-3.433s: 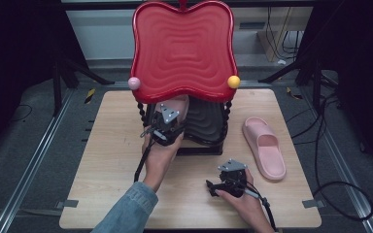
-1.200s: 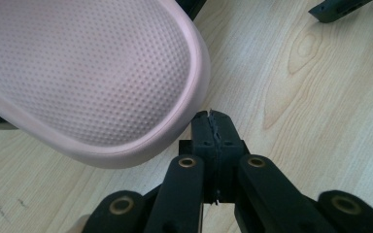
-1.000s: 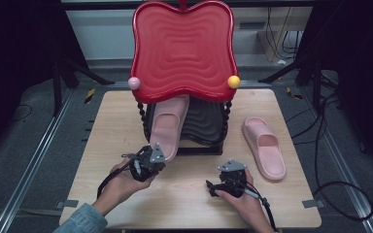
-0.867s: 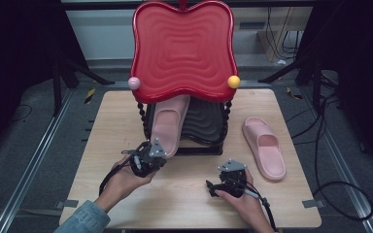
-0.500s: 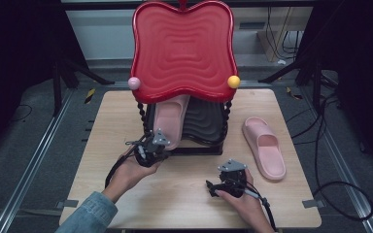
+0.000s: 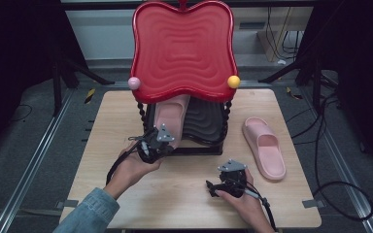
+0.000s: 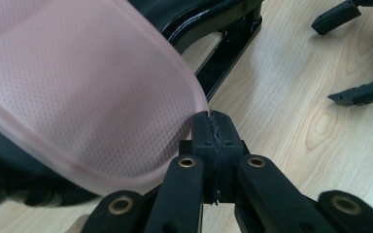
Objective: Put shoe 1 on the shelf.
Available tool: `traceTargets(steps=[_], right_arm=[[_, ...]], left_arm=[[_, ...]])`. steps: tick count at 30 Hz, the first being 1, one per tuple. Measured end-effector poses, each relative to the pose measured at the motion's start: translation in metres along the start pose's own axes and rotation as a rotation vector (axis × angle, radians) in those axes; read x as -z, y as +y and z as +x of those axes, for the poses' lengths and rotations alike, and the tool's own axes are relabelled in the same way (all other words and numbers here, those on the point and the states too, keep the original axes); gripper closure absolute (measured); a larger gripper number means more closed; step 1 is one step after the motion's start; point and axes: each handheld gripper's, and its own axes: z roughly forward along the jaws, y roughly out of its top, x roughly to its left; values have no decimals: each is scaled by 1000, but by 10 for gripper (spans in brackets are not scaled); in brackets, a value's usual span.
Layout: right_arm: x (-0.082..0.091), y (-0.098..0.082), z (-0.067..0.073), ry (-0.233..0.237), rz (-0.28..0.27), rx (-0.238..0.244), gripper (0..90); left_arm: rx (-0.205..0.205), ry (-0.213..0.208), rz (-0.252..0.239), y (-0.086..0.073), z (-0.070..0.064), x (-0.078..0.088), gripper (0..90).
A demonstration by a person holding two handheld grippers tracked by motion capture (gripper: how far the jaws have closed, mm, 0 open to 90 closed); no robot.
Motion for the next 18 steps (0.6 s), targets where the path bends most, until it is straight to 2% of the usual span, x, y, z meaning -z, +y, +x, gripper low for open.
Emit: traceTargets(steps=[8,13,18], right_arm=[[0,0,0,2,1,0,51],[0,0,0,2,0,0,52],[0,0,0,2,1,0,52]], left_arm=[[11,5,-17,3,3,1,900],[-3,-13,33,-1,1,-2,900],[-16,-12,47,-5,-1,-2,900]])
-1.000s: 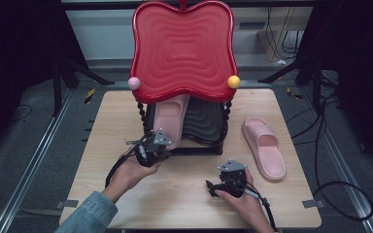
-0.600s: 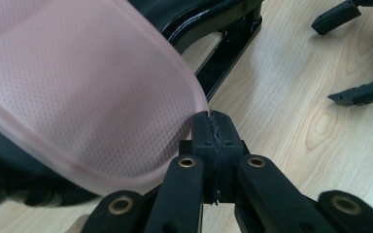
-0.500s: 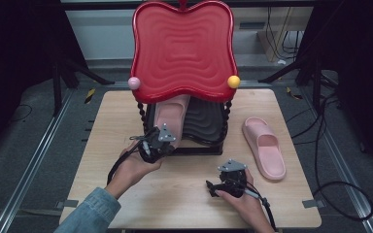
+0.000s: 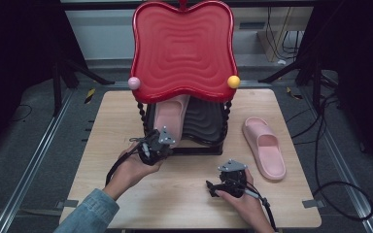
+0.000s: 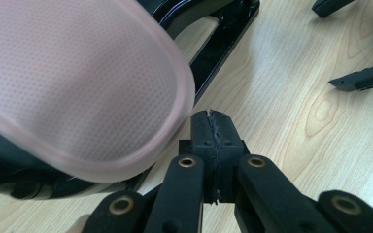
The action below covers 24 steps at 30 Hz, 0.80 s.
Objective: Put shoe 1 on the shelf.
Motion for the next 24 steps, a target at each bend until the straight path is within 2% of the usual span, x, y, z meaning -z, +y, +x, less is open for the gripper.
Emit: traceTargets(steps=[5,7,11,15,20,24], right_arm=[[0,0,0,0,0,3,52],[0,0,0,0,0,3,52],[0,0,0,1,-1,2,52],[0,0,0,1,0,1,51],[0,0,0,2,0,1,52],[0,0,0,2,0,1,52]], left_arm=[[-6,12,22,-4,4,3,900],[8,6,16,-4,7,3,900],[-22,29,20,0,6,1,900],[-11,37,6,4,13,1,900],[55,28,-45,11,24,1,900],[89,33,-74,17,27,-1,900]])
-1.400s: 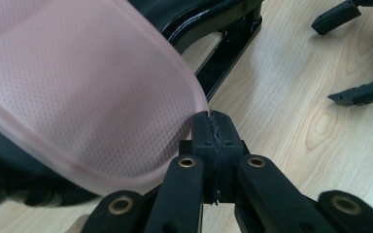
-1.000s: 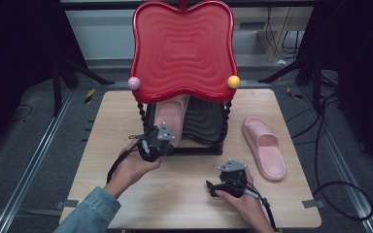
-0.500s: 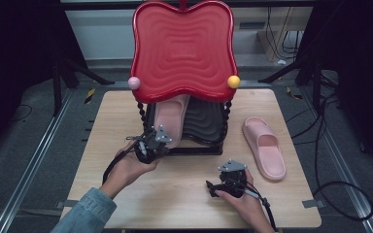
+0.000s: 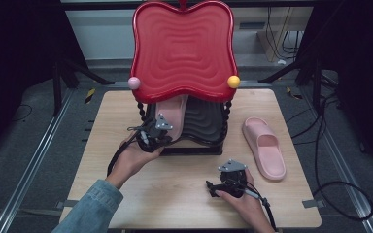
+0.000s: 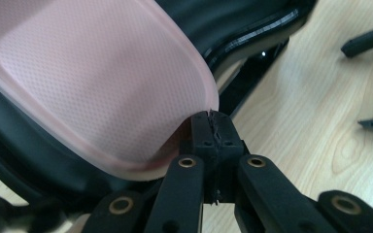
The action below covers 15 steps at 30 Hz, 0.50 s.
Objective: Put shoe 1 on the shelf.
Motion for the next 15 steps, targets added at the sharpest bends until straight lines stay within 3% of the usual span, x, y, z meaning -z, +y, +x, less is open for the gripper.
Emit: traceTargets(steps=[15], right_arm=[[1,-1,1,4,-1,-1,52]], left_arm=[[34,20,-27,7,5,-2,898]])
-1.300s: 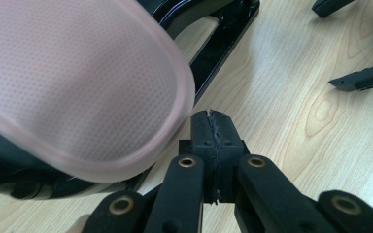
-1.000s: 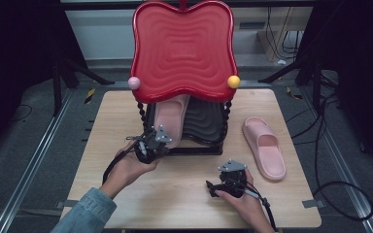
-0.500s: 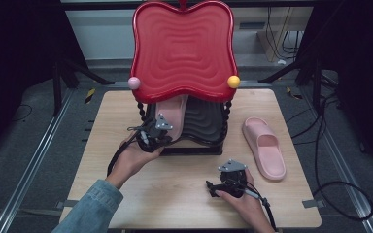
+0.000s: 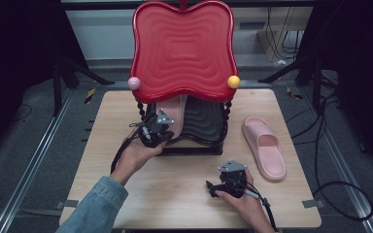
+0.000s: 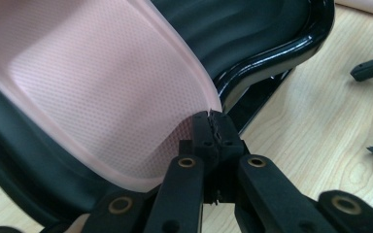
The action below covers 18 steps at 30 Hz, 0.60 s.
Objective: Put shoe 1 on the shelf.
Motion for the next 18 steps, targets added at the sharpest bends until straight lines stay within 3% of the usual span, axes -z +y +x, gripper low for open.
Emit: traceTargets(steps=[4,9,14,18], right_arm=[[2,1,0,0,12,4,94],[20,2,-10,-48,11,23,267],[49,5,-46,-126,-21,-36,453],[66,11,-80,-181,-31,-71,568]], left_arm=[[9,-2,-12,-1,-2,7,860],[38,-4,-31,-18,-8,22,766],[72,-6,-27,-49,-10,36,634],[109,52,-21,-84,-4,51,532]])
